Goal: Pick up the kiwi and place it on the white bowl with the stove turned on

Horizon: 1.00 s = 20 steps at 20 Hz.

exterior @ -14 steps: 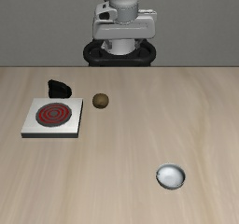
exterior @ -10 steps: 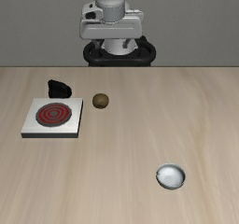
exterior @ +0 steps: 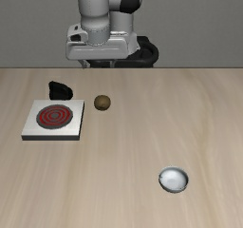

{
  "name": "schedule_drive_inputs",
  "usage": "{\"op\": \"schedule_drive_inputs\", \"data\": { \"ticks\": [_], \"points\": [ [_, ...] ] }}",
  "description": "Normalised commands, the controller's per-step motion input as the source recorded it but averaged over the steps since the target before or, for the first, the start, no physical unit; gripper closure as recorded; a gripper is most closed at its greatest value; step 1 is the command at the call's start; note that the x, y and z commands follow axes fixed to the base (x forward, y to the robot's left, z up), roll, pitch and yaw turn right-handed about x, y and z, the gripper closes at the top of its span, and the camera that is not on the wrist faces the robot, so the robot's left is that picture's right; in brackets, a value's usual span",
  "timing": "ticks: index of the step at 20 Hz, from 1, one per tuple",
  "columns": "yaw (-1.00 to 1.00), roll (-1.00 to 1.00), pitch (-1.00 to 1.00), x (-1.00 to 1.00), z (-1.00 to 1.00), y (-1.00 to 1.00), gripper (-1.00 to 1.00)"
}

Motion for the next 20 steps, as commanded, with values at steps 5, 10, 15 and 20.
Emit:
{"op": "schedule_drive_inputs", "data": {
  "ticks": [5,10,15,20],
  "points": [
    [0.0,0.0,0.0,0.0,-1.0,0.0,-1.0],
    [0.0,0.0,0.0,0.0,-1.0,0.0,-1.0],
    [0.0,0.0,0.0,-0.2,-0.6,0.0,1.0],
    [0.0,0.0,0.0,0.0,0.0,0.0,1.0]
  ]
}}
